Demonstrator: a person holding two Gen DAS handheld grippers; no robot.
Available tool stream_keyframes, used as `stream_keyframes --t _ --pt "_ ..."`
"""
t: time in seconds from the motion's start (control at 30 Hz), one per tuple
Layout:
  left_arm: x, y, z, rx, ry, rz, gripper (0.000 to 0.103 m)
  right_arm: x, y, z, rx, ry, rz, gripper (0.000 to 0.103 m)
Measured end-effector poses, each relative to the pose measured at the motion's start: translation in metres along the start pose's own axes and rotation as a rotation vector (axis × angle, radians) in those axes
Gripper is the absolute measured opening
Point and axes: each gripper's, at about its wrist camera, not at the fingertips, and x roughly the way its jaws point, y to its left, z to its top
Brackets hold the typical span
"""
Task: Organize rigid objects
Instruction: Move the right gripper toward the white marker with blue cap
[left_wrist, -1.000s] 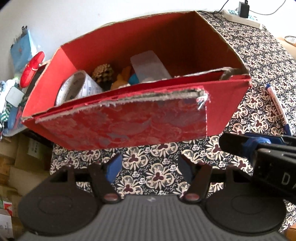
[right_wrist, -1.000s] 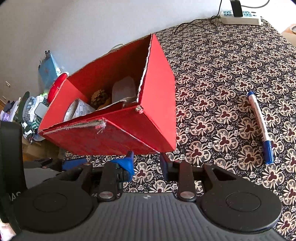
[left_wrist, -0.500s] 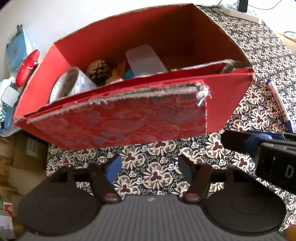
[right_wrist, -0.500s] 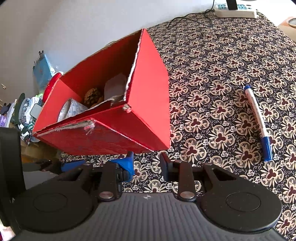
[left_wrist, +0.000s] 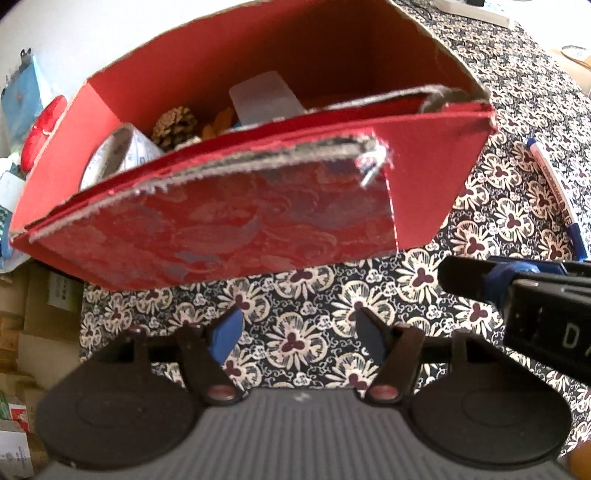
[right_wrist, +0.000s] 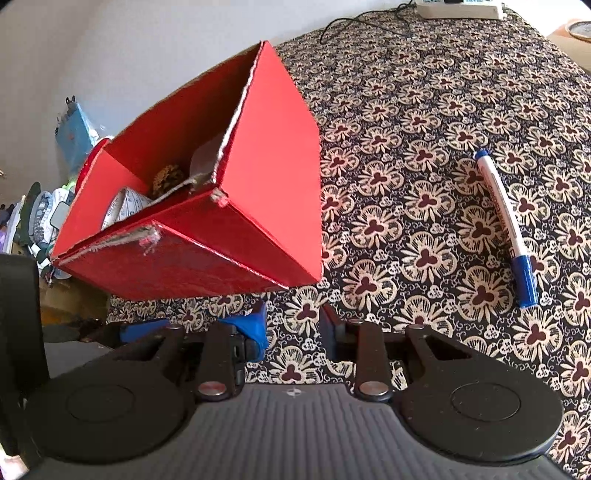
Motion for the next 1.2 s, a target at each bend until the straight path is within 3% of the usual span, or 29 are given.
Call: stream_keyframes --t 0.5,1.2 --pt "0.005 -0.018 -0.009 0.013 0.041 -0.003 0.068 -0.004 -0.015 -0.008 0.043 0.022 -0.002 0.014" --pt "-0.004 -0.070 -0.009 0.081 0.039 -0.021 0.069 -0.032 -0.051 -0.008 0.081 0.003 0.007 0.014"
